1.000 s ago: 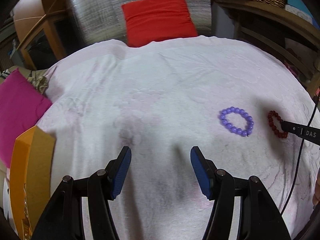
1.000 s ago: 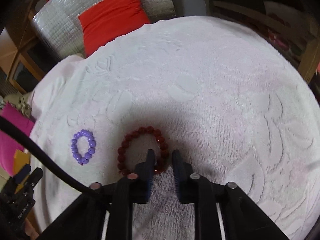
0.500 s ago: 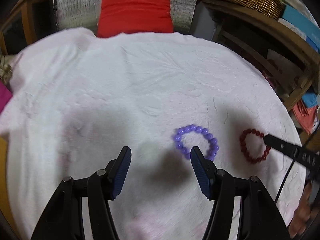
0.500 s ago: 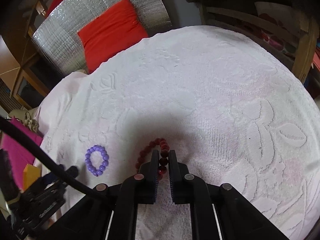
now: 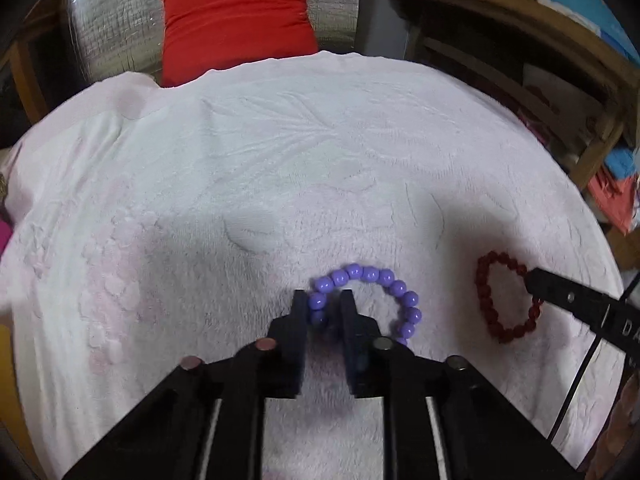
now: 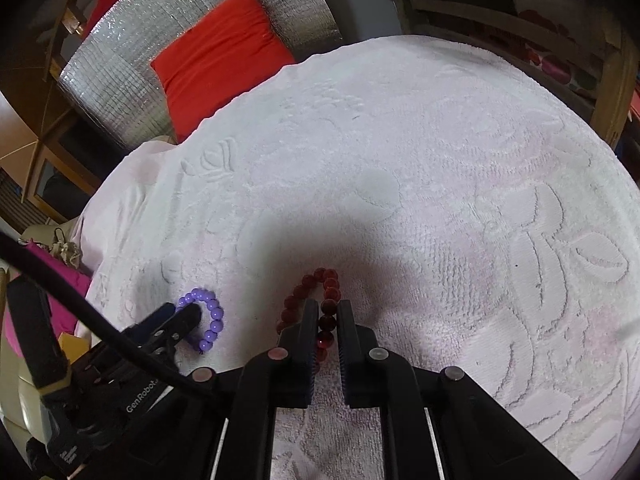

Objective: Organize jewelry
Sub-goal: 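Grasp the red bead bracelet with the right tool while the left tool grasps the purple bracelet, then lift and carry both bracelets toward the orange box with both tools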

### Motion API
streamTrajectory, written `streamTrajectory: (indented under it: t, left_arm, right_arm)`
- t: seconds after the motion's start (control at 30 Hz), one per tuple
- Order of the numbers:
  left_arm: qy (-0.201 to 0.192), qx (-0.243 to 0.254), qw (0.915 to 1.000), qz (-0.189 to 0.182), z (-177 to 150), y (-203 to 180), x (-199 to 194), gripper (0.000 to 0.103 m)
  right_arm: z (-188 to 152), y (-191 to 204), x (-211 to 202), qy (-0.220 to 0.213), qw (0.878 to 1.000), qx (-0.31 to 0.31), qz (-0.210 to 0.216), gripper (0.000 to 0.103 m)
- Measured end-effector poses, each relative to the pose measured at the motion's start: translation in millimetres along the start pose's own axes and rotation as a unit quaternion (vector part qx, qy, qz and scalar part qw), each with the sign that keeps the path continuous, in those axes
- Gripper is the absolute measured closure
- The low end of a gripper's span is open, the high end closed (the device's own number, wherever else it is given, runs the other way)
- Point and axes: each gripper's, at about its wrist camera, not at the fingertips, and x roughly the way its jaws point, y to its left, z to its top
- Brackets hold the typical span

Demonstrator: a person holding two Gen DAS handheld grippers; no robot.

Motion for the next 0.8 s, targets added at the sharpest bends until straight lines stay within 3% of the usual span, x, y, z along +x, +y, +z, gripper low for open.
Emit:
streamTrajectory:
  t: [0.27, 0.43, 0.6, 0.8]
  left_arm:
    - [0.027, 0.002, 0.9995, -0.016, -22.5, 17.5, -24.1, 0.093]
    - [0.026, 0.01, 0.9995, 0.015, -47.7, 37.8, -50.7, 0.093]
    - [0.032, 0.001, 0.9988, 0.037, -67.6, 66.7, -62.9, 0.093]
    - [0.038, -0.019, 0.9981, 0.044, -76.3, 95.9, -67.2, 0.093]
  right_arm:
    - [-3.2, 8.4, -5.7, -0.006, 1.0, -0.005, 0.017, 0.093]
    - [-8.3, 25.6, -14.7, -0.017, 0.998, -0.02, 0.054, 0.093]
    - [-17.4, 48.3, -15.0, -0.002, 0.995, -0.031, 0.097, 0.093]
    - [-32.4, 80.9, -18.9, 0.003, 0.988, -0.066, 0.142, 0.093]
